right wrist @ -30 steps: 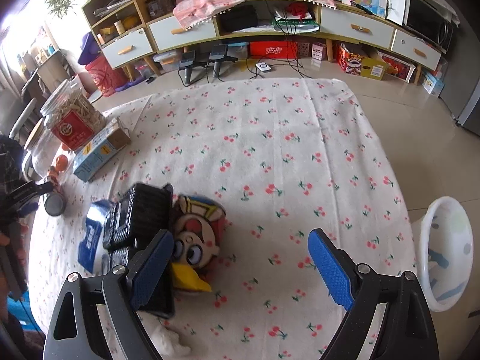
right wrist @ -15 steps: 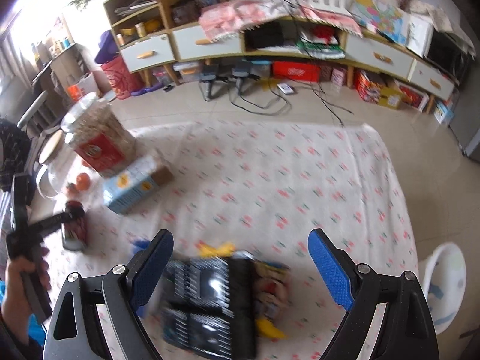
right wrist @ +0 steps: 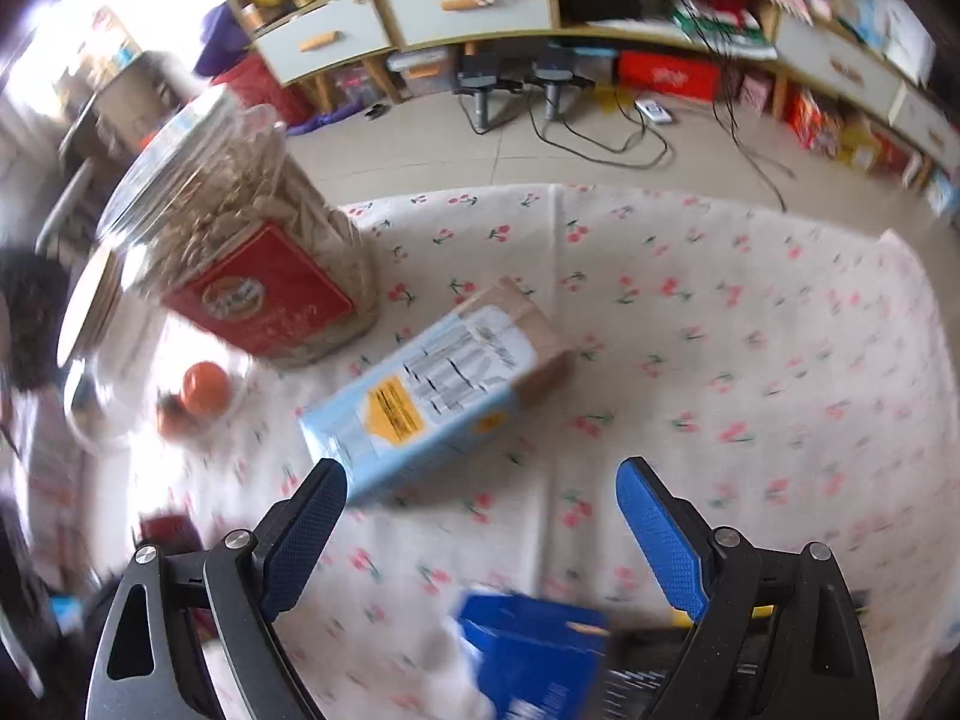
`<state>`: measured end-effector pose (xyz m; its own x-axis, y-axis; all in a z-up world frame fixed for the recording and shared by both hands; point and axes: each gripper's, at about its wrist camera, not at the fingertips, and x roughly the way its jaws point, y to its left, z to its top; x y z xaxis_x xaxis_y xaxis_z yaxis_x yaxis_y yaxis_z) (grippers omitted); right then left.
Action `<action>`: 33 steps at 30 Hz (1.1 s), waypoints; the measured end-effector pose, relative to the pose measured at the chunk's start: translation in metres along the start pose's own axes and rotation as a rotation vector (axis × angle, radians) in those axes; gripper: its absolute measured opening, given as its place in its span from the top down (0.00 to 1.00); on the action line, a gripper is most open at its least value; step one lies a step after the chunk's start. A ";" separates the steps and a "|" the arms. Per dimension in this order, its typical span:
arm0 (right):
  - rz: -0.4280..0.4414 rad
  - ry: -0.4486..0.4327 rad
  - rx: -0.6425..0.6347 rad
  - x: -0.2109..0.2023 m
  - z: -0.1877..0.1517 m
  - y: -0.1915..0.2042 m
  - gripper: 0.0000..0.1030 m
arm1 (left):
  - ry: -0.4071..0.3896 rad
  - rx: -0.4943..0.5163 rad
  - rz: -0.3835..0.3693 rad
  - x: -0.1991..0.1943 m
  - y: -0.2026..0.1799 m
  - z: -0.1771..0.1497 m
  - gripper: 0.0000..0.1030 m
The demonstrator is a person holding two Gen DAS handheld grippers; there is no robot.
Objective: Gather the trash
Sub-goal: 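Grasp the blue-and-white milk carton with the right tool while the left tool lifts the can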
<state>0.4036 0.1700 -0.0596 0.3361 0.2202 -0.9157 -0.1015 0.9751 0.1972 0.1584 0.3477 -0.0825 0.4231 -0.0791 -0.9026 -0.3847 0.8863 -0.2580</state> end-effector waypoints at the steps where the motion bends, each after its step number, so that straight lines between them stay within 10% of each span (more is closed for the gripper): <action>1: 0.007 -0.003 0.023 0.005 0.002 0.002 0.10 | 0.000 0.000 0.000 -0.001 0.002 -0.001 0.43; 14: 0.051 0.029 0.188 0.038 0.012 -0.001 0.11 | -0.020 0.013 0.006 -0.010 -0.006 -0.005 0.44; 22: 0.049 0.083 0.115 0.020 0.007 0.000 0.49 | -0.017 0.048 0.000 -0.009 -0.029 -0.016 0.44; 33: 0.028 0.108 0.069 0.033 -0.001 0.010 0.44 | 0.061 0.028 0.003 0.010 -0.029 -0.023 0.44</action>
<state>0.4125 0.1872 -0.0881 0.2309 0.2473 -0.9410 -0.0441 0.9688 0.2438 0.1544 0.3108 -0.0918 0.3706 -0.1040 -0.9230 -0.3622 0.8989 -0.2467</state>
